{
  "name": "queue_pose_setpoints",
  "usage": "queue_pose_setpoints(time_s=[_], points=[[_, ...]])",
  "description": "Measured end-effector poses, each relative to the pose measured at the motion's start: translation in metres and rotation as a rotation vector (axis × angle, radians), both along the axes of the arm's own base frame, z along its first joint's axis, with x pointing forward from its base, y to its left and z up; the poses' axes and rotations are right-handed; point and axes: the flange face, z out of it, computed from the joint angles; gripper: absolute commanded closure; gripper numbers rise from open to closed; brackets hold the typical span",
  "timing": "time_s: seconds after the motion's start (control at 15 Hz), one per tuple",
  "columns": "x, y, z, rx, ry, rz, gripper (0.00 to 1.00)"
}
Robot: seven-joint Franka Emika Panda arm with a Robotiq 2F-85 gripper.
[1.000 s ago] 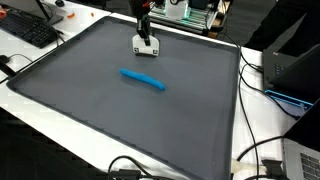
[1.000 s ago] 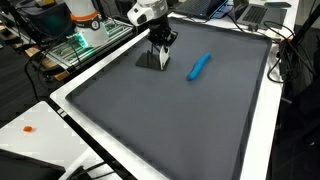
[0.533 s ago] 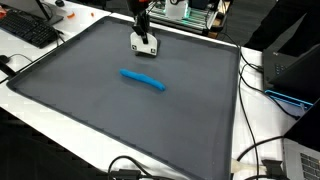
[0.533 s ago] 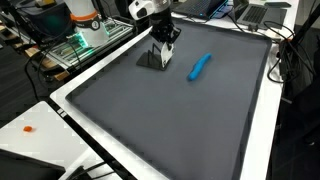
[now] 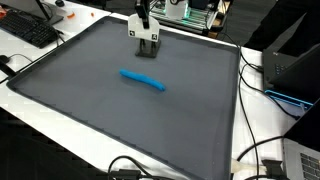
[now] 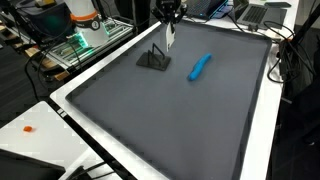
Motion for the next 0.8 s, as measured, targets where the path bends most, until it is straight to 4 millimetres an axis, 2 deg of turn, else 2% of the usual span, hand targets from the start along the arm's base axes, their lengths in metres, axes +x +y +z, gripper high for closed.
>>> queue_pose_setpoints(time_s=[0.2,0.4,0.6,0.8], points=[[0.008,0.027,0.024,-0.02,-0.009,0.134,0.99],[0.017,0.054,0.04,-0.024,-0.018,0.304,0.99],[0.029,0.075,0.045,-0.022,-0.003,0.47,0.99],[0.045,0.088,0.041,-0.015,0.015,0.632,0.99]])
